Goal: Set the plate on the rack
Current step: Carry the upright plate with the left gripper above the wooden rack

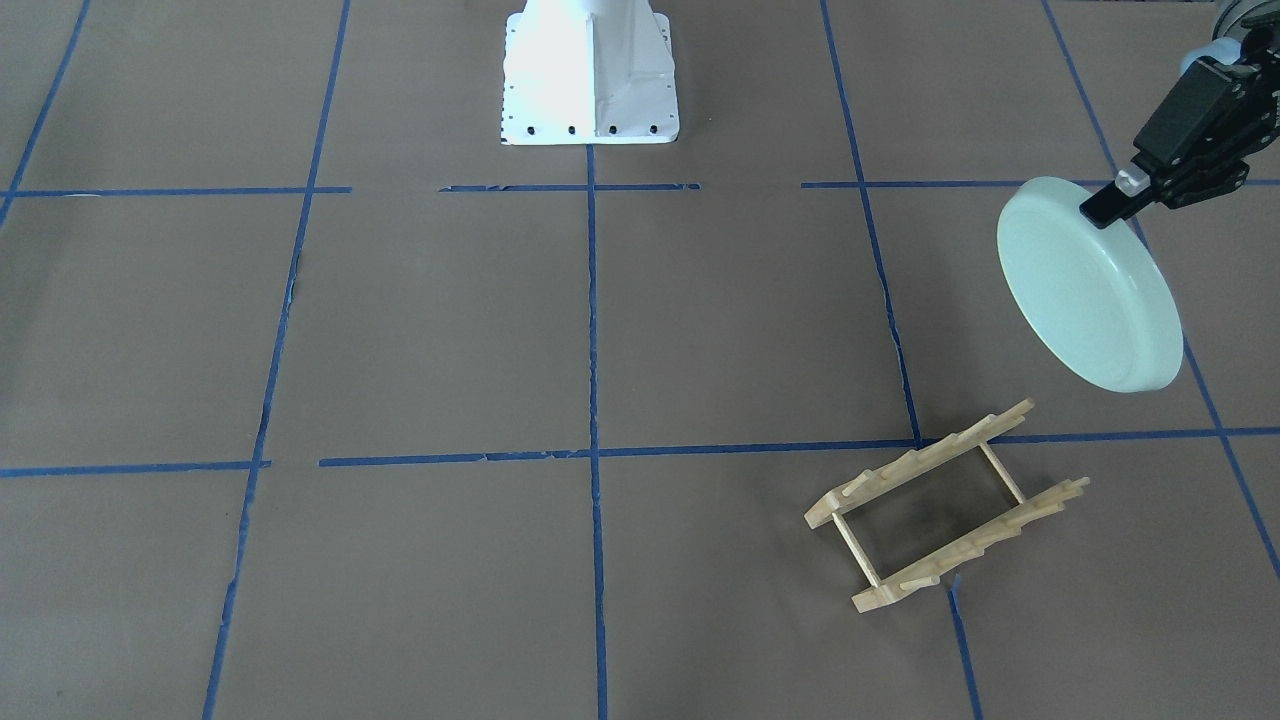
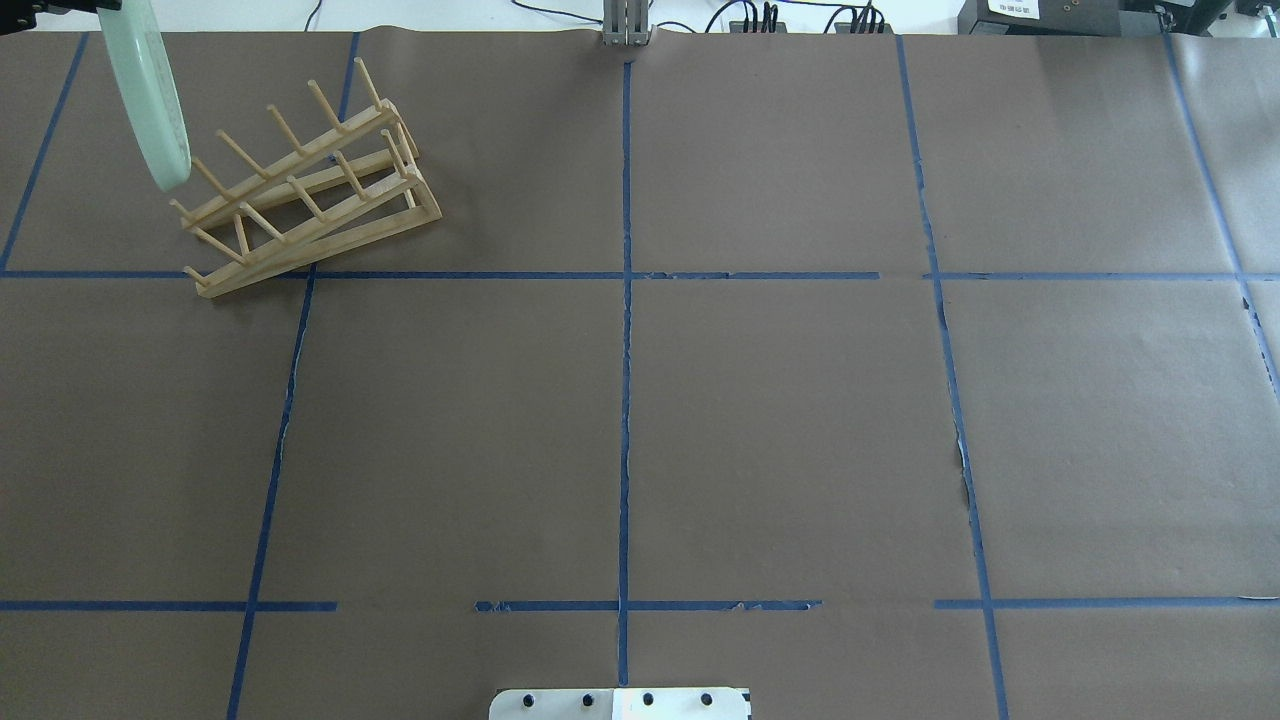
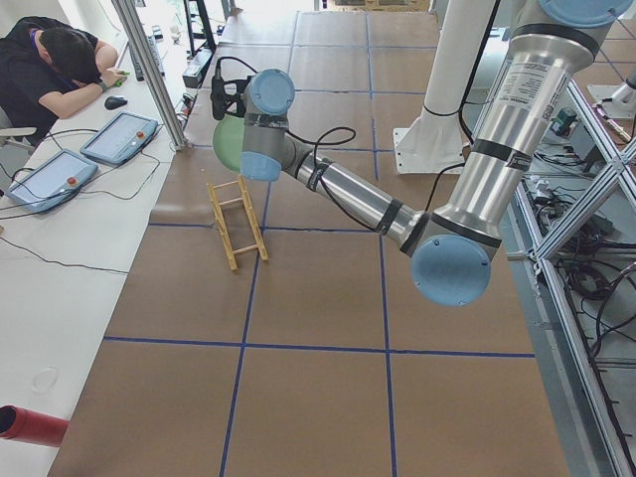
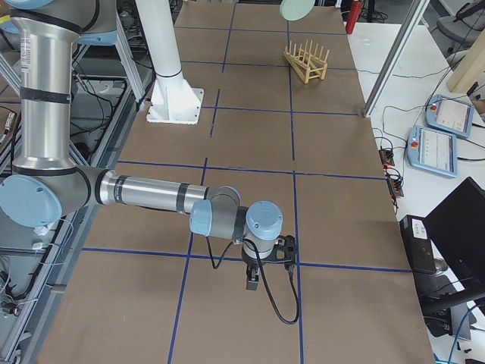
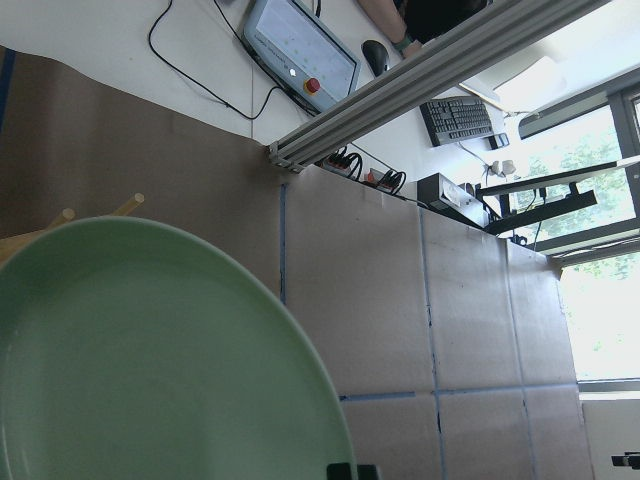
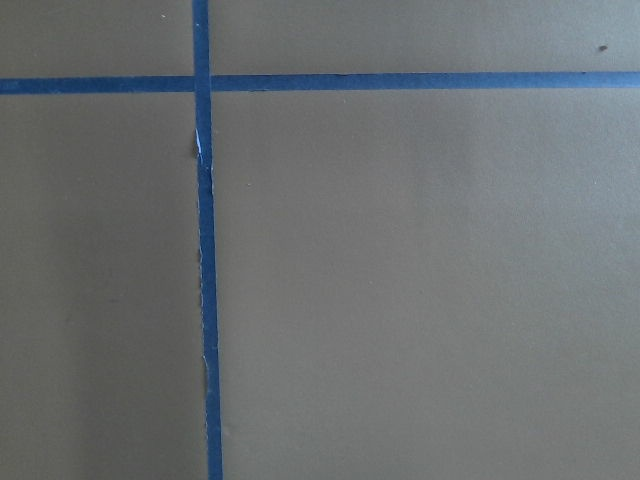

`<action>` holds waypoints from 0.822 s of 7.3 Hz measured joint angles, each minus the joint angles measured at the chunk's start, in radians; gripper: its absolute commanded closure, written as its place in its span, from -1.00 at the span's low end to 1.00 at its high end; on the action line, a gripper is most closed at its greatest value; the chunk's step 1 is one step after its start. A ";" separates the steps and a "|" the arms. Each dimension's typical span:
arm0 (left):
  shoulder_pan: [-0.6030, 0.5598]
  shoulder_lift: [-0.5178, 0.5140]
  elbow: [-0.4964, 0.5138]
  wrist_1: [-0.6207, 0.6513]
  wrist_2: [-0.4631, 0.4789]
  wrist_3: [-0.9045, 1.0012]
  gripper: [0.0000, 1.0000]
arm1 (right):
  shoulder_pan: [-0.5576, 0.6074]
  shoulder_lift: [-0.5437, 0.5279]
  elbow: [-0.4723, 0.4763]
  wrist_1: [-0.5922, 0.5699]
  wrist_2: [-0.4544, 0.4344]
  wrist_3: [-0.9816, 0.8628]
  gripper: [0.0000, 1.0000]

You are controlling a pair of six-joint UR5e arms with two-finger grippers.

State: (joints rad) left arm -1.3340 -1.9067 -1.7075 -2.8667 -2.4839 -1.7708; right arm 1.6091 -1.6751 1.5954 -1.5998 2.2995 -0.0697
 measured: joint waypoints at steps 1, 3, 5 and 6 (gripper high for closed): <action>0.006 0.011 0.026 -0.099 0.053 -0.068 1.00 | 0.000 0.000 0.000 0.000 0.000 0.000 -1.00; 0.032 0.009 0.106 -0.261 0.125 -0.108 1.00 | 0.000 0.000 0.000 0.001 0.000 0.000 -1.00; 0.077 0.000 0.165 -0.380 0.224 -0.118 1.00 | 0.000 0.000 0.000 0.001 0.000 0.000 -1.00; 0.101 -0.012 0.183 -0.412 0.270 -0.121 1.00 | 0.000 0.000 0.000 0.001 0.000 0.000 -1.00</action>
State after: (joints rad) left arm -1.2332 -1.9185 -1.5250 -3.2792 -2.2141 -1.8915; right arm 1.6092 -1.6751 1.5953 -1.5984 2.2994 -0.0695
